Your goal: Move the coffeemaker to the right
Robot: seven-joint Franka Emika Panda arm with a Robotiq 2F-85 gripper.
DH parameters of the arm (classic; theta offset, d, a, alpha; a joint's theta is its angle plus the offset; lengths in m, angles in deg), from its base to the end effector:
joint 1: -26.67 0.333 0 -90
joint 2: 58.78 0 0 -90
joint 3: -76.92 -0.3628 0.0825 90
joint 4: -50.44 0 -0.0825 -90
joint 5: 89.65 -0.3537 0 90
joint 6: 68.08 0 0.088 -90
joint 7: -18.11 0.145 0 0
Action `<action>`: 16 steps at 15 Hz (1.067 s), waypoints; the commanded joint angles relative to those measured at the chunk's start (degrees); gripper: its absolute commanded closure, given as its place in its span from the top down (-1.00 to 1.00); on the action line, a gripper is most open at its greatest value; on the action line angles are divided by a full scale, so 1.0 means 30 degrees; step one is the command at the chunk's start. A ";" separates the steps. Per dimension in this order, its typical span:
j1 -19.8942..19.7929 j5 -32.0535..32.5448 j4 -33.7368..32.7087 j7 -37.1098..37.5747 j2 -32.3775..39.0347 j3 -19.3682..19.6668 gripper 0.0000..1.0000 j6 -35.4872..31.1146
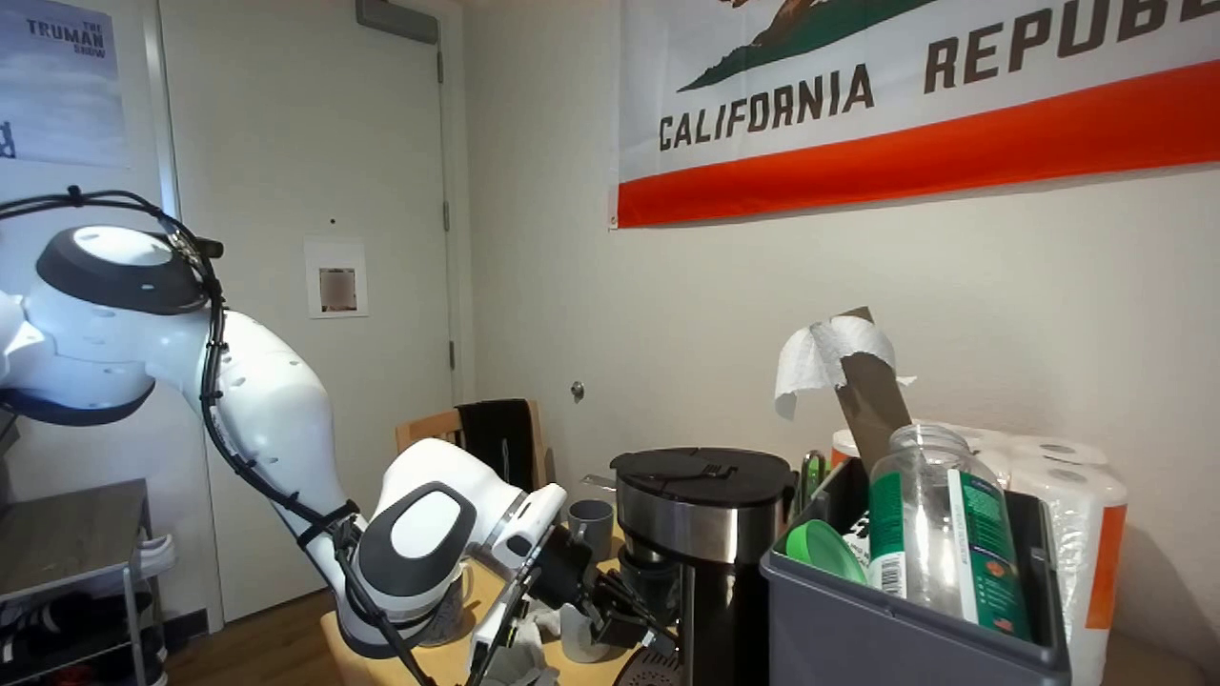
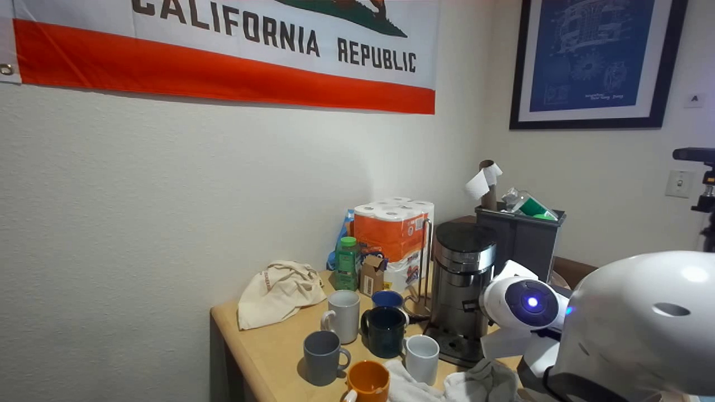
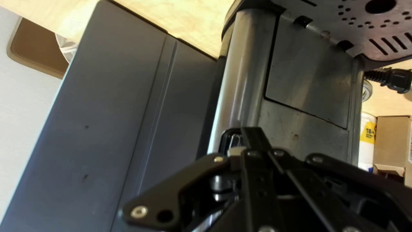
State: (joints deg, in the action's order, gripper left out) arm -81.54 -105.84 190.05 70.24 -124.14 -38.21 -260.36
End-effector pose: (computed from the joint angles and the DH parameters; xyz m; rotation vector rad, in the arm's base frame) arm 0.5390 0.0308 0.2040 2.2513 -0.6684 1.1287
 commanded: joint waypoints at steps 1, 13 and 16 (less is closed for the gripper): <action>-0.0060 -0.0425 -0.0185 -0.0442 -0.0021 -0.0003 -1.00 0.0562; -0.0852 -0.0618 -0.0621 -0.0190 -0.0866 -0.0162 -1.00 0.0481; -0.1065 -0.0750 -0.0773 -0.0183 -0.1139 -0.0204 -1.00 0.0489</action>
State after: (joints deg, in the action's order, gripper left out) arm -82.75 -106.53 189.73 70.25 -125.53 -38.30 -260.14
